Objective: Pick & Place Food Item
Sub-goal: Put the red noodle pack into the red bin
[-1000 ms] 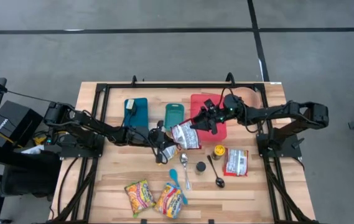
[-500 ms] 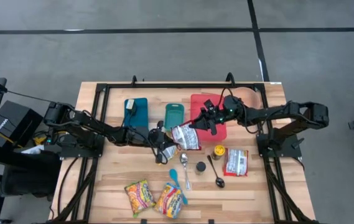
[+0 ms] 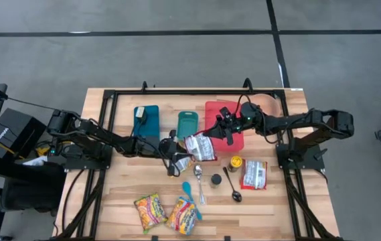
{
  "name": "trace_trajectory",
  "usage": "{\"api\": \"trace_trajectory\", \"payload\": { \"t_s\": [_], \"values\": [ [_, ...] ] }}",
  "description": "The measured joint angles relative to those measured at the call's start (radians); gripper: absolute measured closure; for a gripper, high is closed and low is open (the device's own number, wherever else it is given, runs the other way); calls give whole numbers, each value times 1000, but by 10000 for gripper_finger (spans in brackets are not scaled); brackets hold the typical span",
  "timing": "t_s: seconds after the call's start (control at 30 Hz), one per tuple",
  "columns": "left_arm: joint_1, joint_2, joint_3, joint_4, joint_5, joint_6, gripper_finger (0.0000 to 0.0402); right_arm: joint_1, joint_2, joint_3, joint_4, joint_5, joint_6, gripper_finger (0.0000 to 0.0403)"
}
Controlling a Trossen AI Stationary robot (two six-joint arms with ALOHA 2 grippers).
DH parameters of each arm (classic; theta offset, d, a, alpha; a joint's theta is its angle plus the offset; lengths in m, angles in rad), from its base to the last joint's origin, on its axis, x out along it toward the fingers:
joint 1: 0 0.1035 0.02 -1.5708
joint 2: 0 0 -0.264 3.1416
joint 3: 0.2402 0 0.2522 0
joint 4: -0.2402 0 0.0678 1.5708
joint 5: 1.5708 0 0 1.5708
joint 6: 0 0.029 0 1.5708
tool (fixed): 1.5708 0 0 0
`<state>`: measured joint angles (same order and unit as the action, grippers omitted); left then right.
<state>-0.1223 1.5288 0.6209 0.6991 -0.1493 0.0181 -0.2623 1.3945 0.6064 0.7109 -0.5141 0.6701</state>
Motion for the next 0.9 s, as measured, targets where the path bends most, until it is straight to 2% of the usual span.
{"api": "trace_trajectory", "payload": {
  "t_s": [0.27,0.33,0.43,0.57,0.9],
  "values": [
    [0,-9,0,-19,28,-11,286,-6,0,0,-17,0,-29,402],
    [0,-39,0,-41,57,-41,267,-14,0,0,-39,3,-44,402],
    [0,-124,0,-159,79,-53,248,-34,-1,0,-72,12,-51,402],
    [0,-261,0,-324,79,-102,235,-58,-1,0,-85,13,-65,402],
    [0,-468,1,-486,82,-131,237,-110,-1,0,-88,-11,-79,403]
  ]
}}
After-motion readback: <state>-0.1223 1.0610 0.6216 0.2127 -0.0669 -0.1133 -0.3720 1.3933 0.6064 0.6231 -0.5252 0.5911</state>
